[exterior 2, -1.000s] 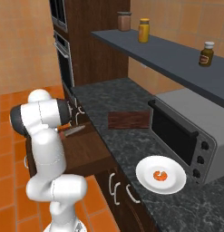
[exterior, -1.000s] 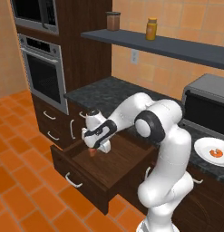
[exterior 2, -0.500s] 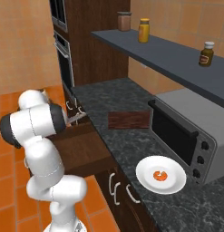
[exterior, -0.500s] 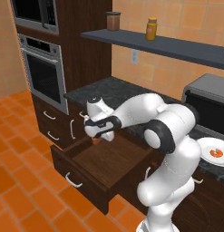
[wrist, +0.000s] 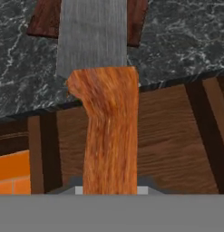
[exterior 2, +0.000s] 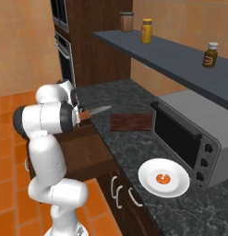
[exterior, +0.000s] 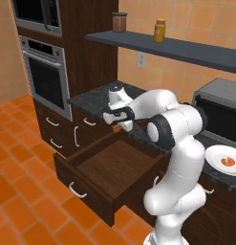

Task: Pick up the knife from the drawer and place it on the cutting board. Then place the meat from the plate to the cutting board.

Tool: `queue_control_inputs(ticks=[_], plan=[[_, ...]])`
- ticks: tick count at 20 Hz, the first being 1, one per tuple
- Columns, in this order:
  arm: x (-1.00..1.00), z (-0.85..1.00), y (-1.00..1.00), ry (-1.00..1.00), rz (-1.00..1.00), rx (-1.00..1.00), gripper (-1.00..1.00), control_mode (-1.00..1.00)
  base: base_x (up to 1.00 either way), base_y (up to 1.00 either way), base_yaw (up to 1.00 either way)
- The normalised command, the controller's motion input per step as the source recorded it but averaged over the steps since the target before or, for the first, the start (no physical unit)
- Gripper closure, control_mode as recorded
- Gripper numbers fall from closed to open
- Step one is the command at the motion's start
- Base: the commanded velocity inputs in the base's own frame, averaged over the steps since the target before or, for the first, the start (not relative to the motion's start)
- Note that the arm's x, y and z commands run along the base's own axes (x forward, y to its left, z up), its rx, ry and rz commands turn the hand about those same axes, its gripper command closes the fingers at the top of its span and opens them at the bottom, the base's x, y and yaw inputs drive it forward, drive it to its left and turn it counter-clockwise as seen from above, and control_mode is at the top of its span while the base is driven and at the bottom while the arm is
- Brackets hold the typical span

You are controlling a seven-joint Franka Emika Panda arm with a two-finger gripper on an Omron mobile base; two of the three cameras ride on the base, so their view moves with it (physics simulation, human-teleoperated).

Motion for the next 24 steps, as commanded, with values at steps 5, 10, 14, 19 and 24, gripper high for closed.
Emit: queue_control_inputs(ticks=[5,10,14,19,24], plan=[[1.00,0.03,-1.00,0.01,-0.16,0.19,1.00,-1.00,0.00,0.00,0.00],[0.72,-0.01,-0.85,0.13,-0.02,0.12,1.00,-1.00,0.00,0.00,0.00],[0.54,0.00,-0.70,0.00,0.08,0.07,1.00,-1.00,0.00,0.00,0.00],[0.17,-0.13,-0.57,0.00,0.01,0.01,1.00,-1.00,0.00,0.00,0.00],[-0.11,-0.53,-0.06,0.04,-0.01,-0.03,1.00,-1.00,0.00,0.00,0.00]])
